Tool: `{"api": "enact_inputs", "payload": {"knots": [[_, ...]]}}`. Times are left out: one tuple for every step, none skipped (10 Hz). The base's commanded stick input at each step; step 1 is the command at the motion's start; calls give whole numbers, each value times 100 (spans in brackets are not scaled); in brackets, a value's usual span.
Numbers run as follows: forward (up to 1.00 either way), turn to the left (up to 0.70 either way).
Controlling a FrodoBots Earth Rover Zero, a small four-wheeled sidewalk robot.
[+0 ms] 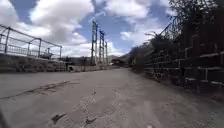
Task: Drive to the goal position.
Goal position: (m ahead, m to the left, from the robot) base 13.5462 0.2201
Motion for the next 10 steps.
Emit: {"api": "enact_inputs", "payload": {"knots": [[0, 0], [0, 0], [0, 0], [0, 0], [24, 0], [49, 0], [70, 0], [70, 0], [70, 0], [70, 0]]}}
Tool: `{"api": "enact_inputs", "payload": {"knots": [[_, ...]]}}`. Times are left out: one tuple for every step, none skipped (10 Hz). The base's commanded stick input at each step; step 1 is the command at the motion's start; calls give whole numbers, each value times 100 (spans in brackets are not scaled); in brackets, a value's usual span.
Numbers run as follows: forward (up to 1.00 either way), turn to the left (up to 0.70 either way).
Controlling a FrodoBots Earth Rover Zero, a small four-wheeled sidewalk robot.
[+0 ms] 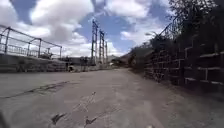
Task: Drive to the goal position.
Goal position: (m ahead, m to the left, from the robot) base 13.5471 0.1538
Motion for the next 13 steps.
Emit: {"api": "enact_inputs", "payload": {"knots": [[70, 0], [70, 0], [70, 0], [70, 0], [70, 0], [70, 0], [70, 0], [70, 0], [70, 0], [70, 0], [70, 0], [70, 0], [70, 0]]}}
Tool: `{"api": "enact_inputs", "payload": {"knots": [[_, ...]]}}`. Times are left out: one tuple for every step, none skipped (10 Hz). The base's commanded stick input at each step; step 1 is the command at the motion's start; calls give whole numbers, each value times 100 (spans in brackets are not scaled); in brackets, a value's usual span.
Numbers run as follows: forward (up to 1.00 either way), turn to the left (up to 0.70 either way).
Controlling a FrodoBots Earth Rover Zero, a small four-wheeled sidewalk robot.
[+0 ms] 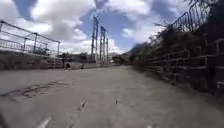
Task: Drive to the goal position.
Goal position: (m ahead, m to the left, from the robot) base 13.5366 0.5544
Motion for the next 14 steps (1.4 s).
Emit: {"api": "enact_inputs", "payload": {"knots": [[70, 0], [70, 0], [70, 0], [70, 0], [70, -1], [70, -10], [70, -18], [70, -27], [70, -27], [70, -27], [70, -27], [70, 0], [70, 0], [71, 0]]}}
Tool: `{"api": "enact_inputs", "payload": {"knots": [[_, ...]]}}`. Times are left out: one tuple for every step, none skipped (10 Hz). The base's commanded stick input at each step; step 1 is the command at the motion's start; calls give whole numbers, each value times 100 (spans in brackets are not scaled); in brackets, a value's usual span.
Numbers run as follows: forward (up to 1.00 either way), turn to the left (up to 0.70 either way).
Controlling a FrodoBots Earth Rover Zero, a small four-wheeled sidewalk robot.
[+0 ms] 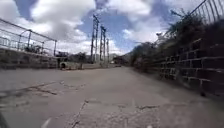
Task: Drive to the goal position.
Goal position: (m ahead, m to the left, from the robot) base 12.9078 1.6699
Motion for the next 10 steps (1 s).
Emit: {"api": "enact_inputs", "payload": {"knots": [[77, 0], [82, 0], [85, 0], [85, 0], [85, 0], [100, -6], [100, -15], [100, -25], [100, -27], [100, -27]]}}
